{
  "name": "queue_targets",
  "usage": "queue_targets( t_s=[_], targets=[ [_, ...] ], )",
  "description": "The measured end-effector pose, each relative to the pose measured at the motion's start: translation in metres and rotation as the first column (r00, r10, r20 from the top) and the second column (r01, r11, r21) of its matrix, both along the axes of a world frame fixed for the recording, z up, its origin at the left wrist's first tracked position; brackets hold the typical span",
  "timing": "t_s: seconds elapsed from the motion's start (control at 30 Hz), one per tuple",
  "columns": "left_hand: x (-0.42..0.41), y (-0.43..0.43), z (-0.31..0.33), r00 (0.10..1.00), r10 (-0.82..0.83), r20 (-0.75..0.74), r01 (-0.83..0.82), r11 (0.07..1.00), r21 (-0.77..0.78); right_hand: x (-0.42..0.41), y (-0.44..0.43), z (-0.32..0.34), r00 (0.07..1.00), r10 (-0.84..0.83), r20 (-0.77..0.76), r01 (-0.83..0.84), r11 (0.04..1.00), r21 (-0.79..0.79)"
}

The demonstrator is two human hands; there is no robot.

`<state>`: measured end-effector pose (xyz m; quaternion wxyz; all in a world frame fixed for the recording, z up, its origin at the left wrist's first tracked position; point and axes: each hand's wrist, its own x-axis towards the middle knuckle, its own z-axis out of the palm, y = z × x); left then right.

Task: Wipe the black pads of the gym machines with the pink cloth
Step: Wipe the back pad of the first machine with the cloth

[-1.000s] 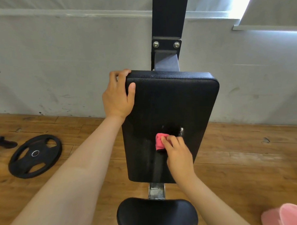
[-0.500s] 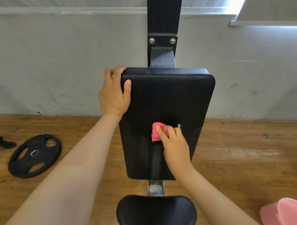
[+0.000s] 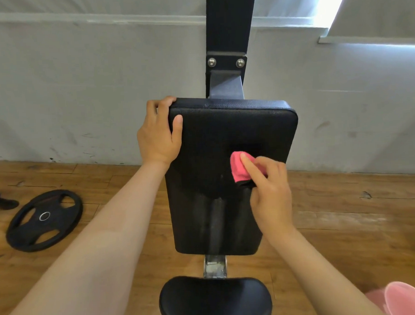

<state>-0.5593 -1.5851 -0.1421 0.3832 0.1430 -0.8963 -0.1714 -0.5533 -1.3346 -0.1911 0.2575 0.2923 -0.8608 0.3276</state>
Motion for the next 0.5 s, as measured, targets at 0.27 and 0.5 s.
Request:
queue_targets(
  t_s=[0.27, 0.5],
  targets=[
    [0.0, 0.002, 0.0, 1.0, 0.006, -0.004, -0.006, 1.0, 0.006, -0.016, 0.012, -0.051, 1.0, -0.006, -0.001, 0.006, 0.989, 0.149],
    [0.002, 0.003, 0.001, 1.0, -0.001, -0.012, 0.001, 1.0, 0.007, 0.013, 0.026, -0.101, 0.971, 0.017, 0.237, -0.087, 0.954, 0.286]
  ],
)
